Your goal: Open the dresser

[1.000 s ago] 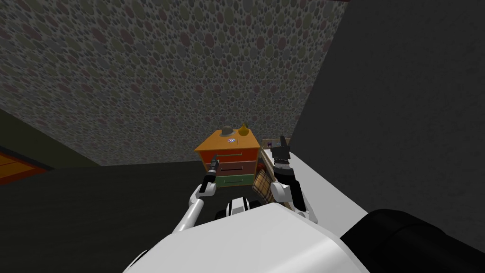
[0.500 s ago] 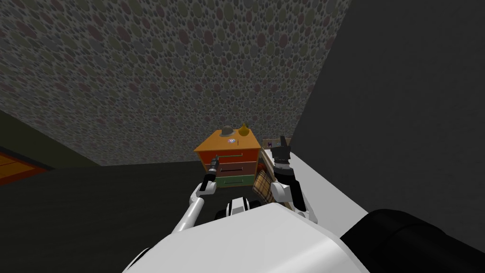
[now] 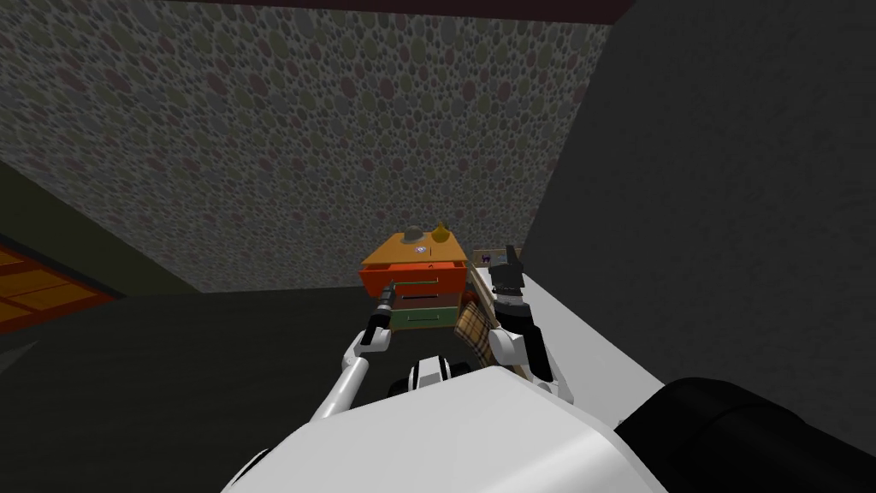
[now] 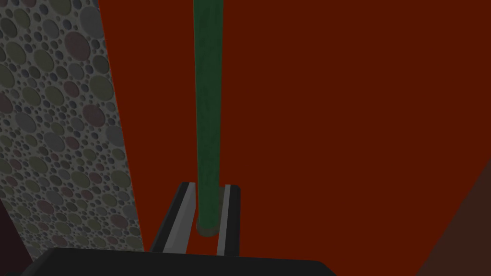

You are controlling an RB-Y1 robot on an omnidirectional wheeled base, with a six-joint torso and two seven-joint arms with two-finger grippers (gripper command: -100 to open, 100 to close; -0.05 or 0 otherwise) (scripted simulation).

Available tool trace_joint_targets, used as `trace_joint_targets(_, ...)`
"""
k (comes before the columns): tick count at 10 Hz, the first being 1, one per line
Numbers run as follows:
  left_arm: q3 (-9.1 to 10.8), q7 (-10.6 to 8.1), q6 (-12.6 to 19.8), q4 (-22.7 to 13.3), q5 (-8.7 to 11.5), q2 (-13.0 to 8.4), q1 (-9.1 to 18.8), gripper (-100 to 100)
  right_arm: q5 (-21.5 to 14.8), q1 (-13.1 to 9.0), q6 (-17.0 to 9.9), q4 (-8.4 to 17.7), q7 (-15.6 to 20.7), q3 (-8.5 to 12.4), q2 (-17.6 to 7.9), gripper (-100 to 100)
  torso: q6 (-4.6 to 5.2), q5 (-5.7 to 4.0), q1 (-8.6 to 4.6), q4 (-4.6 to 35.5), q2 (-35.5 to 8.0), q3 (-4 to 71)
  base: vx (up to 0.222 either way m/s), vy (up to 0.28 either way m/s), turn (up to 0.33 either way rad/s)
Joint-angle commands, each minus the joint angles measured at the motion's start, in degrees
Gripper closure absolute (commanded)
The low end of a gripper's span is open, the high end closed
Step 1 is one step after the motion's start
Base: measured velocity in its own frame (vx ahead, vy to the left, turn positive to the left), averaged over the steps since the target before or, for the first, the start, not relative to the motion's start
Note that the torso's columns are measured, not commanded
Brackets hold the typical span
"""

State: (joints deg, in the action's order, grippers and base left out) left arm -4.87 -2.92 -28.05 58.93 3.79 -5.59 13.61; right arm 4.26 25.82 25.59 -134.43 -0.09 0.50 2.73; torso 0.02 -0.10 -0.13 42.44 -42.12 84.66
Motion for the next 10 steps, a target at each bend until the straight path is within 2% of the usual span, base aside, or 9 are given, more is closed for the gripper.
trace_joint_targets(1,-0.40,-0.19,0.08,0.55,-0.04,-0.11,-0.14,100,0.00,0.00,0.00,0.00,0.00,0.00,0.00,0,-0.02,0.03,0.07,-0.08,-0.10,-0.03,-0.171,0.020,0.025)
trace_joint_targets(6,-1.03,-0.43,0.39,1.22,-0.10,-0.17,-0.67,100,0.00,0.00,0.00,0.00,0.00,0.00,0.00,0,-0.07,0.04,0.09,-0.04,-0.03,-0.02,-0.152,0.027,0.014)
trace_joint_targets(9,-1.49,-0.60,0.38,1.95,-0.15,-0.33,-0.92,100,0.00,-0.01,0.00,0.00,0.00,0.00,0.00,0,-0.13,0.11,0.25,-0.09,-0.41,-0.24,-0.200,0.027,0.025)
trace_joint_targets(10,-0.72,0.19,2.90,3.67,-0.34,0.63,-0.39,-100,0.00,-0.01,0.00,0.00,0.00,0.00,0.00,0,-0.10,0.08,0.13,-0.07,-0.33,-0.19,-0.114,0.017,-0.035)
